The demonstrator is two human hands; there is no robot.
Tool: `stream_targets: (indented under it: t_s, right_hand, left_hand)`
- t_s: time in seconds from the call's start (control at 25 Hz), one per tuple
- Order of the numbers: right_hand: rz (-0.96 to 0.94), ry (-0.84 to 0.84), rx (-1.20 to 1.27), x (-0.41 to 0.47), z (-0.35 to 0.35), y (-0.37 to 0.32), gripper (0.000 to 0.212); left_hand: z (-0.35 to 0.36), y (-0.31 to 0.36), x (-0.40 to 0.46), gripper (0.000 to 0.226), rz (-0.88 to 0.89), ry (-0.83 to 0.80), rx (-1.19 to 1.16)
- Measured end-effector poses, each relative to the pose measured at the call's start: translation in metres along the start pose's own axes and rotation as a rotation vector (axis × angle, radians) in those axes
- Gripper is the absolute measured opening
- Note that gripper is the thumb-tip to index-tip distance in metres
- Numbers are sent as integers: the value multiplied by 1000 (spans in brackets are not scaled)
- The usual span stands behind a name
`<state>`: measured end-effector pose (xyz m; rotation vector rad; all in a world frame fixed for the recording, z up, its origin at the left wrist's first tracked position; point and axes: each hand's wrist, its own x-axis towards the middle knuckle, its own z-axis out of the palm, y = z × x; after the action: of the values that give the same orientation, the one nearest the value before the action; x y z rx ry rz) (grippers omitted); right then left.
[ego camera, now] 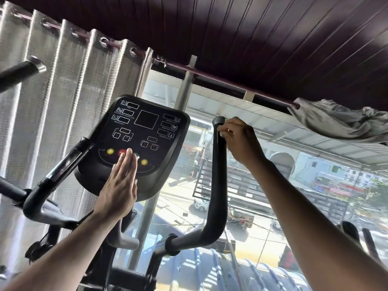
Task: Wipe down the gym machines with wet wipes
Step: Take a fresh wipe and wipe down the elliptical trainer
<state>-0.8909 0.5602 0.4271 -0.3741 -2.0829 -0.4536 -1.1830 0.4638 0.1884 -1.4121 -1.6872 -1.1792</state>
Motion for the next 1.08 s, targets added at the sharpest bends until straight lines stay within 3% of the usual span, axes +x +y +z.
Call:
stream_targets:
  t_s: [0.16,0.28,0.52,0.64,0.84,0.96,1.08]
  right_hand:
    - [-99,-357,-27,-16,-24,-29,17]
    - [-54,-572,8,-44,-42,-58,17]
    - [-236,-789,-96,-73,-40,-80,12]
    - [-348,-683,-278,-39,-25,-45,12]
    - [-202,-294,-458,29,-10,-10,12]
    - [-73,-292,-425,40,2,-10,20]
    - [-67,-394,-354,28,-8,-27,21]
  left_hand:
    - [1,0,-1,78,-6,4,0]
    - [1,0,0,76,-17,-6,9]
    - [1,1,0,75,-24,-14,18]
    - [1,0,1,74,-21,-9,15]
    - [1,0,0,77,-20,-5,25]
    - [1,0,0,78,-15,-15,42]
    - [1,1,-1,78,-18,-4,57]
